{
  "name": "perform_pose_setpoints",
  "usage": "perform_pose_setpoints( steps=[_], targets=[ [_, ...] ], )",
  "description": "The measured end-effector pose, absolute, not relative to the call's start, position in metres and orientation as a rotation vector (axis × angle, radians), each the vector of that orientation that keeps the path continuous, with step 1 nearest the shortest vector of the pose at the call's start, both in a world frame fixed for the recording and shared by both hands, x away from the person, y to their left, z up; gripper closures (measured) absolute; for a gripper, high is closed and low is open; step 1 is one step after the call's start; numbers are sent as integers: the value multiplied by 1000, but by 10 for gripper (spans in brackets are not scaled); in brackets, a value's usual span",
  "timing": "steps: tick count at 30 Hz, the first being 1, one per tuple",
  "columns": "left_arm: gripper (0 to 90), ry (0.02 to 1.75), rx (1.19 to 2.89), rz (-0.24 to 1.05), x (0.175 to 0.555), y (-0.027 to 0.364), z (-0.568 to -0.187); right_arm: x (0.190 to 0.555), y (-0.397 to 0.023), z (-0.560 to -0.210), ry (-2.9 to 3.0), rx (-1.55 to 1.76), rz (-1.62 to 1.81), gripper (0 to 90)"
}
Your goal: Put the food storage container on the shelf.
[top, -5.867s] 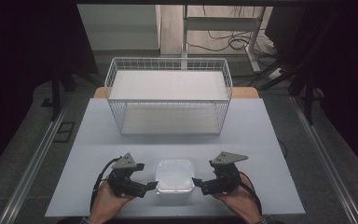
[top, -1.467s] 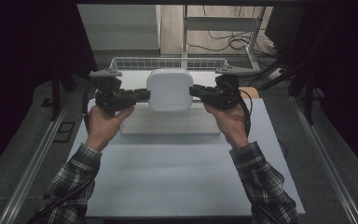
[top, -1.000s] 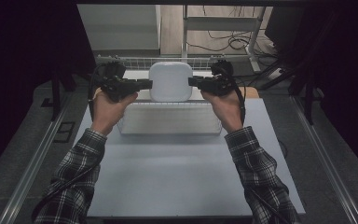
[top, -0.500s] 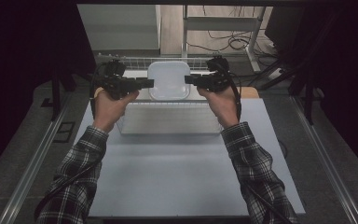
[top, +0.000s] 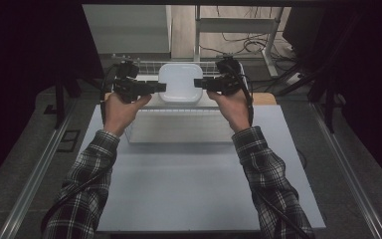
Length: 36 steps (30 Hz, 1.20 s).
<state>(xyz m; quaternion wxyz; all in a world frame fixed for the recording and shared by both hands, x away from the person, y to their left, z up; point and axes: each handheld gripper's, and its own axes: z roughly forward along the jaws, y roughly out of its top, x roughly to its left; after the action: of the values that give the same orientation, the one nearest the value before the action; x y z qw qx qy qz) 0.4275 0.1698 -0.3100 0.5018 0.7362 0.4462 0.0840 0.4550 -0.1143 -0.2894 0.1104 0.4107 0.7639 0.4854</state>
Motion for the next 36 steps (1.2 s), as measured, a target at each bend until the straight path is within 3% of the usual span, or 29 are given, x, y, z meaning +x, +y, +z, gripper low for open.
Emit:
perform_pose_setpoints(
  steps=[9,21,26,29,31,33,36],
  targets=[
    [477,1095,1793,271,437,165,-311,462,-108,-294,2210,1187,1353,467],
    [402,1121,1777,357,441,162,-312,470,-104,-301,2117,1203,1346,408],
    [279,1065,1749,356,438,163,-307,468,-103,-295,2127,1185,1325,368],
    [203,1039,1725,317,436,164,-304,465,-102,-288,2185,1149,1359,285],
    [199,1024,1715,294,433,165,-302,464,-102,-286,2186,1140,1362,265],
    [164,982,1742,291,429,165,-300,460,-100,-282,2216,1113,1374,177],
    [125,960,1750,275,425,164,-299,457,-98,-281,2243,1092,1356,118]
  ],
)
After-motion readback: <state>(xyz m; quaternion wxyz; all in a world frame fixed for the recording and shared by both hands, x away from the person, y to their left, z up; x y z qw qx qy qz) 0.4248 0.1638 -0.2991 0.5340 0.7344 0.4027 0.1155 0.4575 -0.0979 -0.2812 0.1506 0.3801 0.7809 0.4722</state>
